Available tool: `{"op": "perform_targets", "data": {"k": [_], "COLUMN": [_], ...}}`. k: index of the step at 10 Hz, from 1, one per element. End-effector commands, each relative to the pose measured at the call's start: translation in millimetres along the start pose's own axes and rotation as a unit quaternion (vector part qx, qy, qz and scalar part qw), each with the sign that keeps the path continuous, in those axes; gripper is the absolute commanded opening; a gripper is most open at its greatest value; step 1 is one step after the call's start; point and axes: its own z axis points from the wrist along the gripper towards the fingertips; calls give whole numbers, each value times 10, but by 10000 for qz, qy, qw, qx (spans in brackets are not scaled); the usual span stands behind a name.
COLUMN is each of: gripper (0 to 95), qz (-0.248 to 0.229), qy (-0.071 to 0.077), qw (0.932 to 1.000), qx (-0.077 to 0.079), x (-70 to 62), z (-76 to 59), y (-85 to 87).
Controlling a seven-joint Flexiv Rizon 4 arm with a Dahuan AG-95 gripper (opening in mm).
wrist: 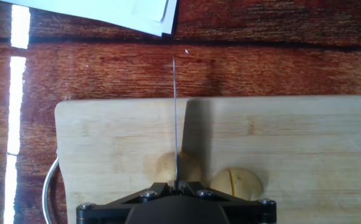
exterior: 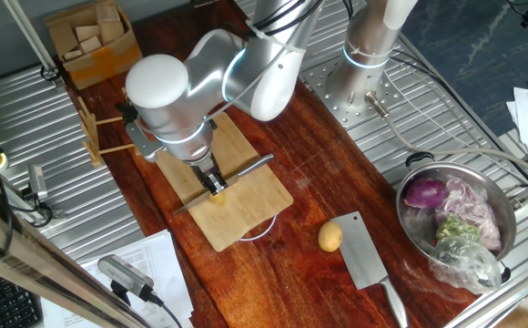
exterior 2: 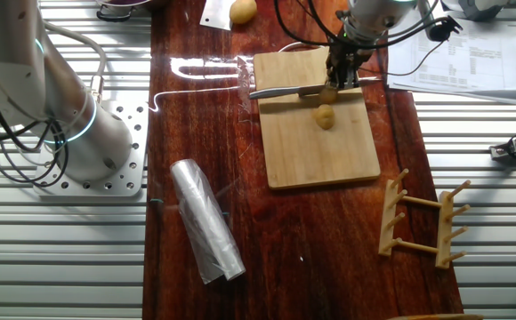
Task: Chop the potatoes
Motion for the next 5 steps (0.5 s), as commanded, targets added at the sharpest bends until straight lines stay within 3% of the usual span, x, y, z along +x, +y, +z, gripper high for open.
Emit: {"op": "perform_targets", "data": {"k": [1, 5], "gripper": [0, 0], "qz": [19, 14], "qy": [-34, -18], "qw": [10000, 10000], "qx": [8, 7], "x": [-14, -17], "z": [124, 137], "y": [-8, -8]}}
